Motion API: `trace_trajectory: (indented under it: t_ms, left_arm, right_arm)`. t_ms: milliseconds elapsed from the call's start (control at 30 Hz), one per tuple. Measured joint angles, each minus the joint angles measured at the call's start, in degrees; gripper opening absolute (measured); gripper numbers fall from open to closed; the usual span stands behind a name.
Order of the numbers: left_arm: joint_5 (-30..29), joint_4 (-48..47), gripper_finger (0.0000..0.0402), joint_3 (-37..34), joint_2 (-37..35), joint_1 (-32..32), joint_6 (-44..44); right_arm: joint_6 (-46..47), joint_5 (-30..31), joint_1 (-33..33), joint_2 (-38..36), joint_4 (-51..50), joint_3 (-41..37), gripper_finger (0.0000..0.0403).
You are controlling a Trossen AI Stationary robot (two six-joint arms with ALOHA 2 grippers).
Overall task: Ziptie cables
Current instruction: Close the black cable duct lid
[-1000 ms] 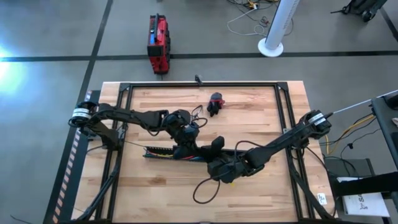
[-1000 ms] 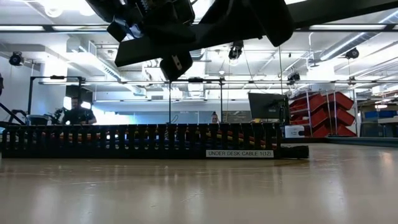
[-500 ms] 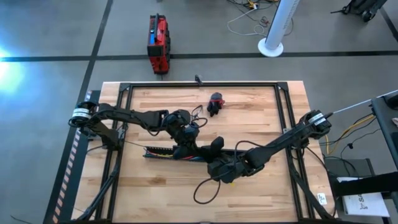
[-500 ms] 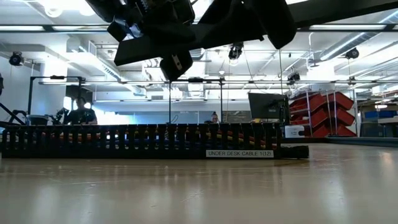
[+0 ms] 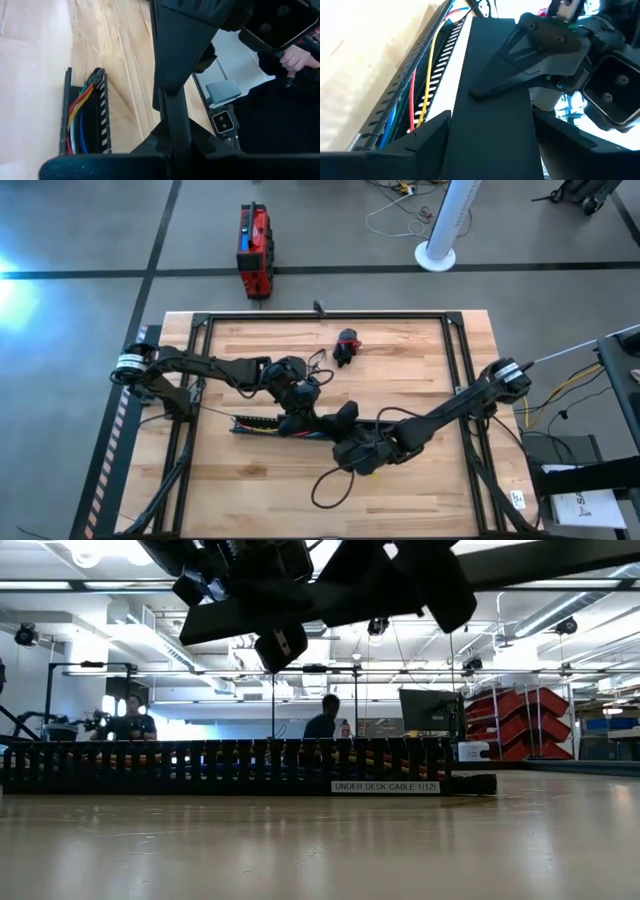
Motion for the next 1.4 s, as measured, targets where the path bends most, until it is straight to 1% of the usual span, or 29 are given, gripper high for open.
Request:
trace_trajectory:
  t_ms: [133, 400, 533, 633, 733, 800, 900, 967, 1133, 1267, 1400]
  left_arm:
    - [0.1, -0.2, 0.0000, 0.0, 0.0, 0.0, -0.5]
    - [0.3, 0.1, 0.0000, 0.0, 0.0, 0.0, -0.5]
    - [0.3, 0.1, 0.0000, 0.0, 0.0, 0.0, -0.5]
    - [0.3, 0.0, 0.0000, 0.0, 0.0, 0.0, 0.4]
    - [0.3, 0.0, 0.0005, 0.0, -0.3, 0.0, 1.9]
    - [-0.2, -0.2, 0.0015, 0.0, -1.1, 0.0, 3.7]
    - [-1.3, -0.4, 0.0042, 0.0, -2.2, 0.0, 6.8]
    - [-2.1, 0.0, 0.0065, 0.0, -2.9, 0.0, 7.9]
    - [-6.7, -1.5, 0.0127, 0.0, -5.7, 0.1, 9.9]
    - [-8.8, -2.7, 0.0163, 0.1, -11.0, 0.5, 12.2]
    - [-13.2, -5.8, 0.0175, 0.2, -17.7, 0.5, 15.1]
  right_arm:
    - [-0.7, 0.8, 0.0, 0.4, 0.0, 0.0, 0.0257]
    - [-0.3, 1.1, 0.0, 0.1, 0.8, -0.1, 0.0234]
    - [-0.3, 1.0, 0.0, 0.1, 1.0, -0.1, 0.0238]
    - [1.5, 1.0, 0.0, 0.1, 1.0, -0.1, 0.0240]
    - [4.9, 0.7, 0.0, -0.3, 0.9, -0.1, 0.0228]
    - [6.8, 0.3, 0.0, -0.6, 1.0, -0.1, 0.0221]
    - [9.0, 0.0, -0.1, -0.9, 1.2, -0.1, 0.0221]
    - [10.9, 0.2, -0.1, -0.9, 1.7, -0.1, 0.0221]
    - [13.9, -0.1, -0.2, -1.0, 1.4, 0.0, 0.0222]
    - [17.3, -3.7, -0.2, -2.0, -0.8, 0.0, 0.0221]
    - [22.3, -7.0, -0.5, -4.1, -4.1, -0.1, 0.0221]
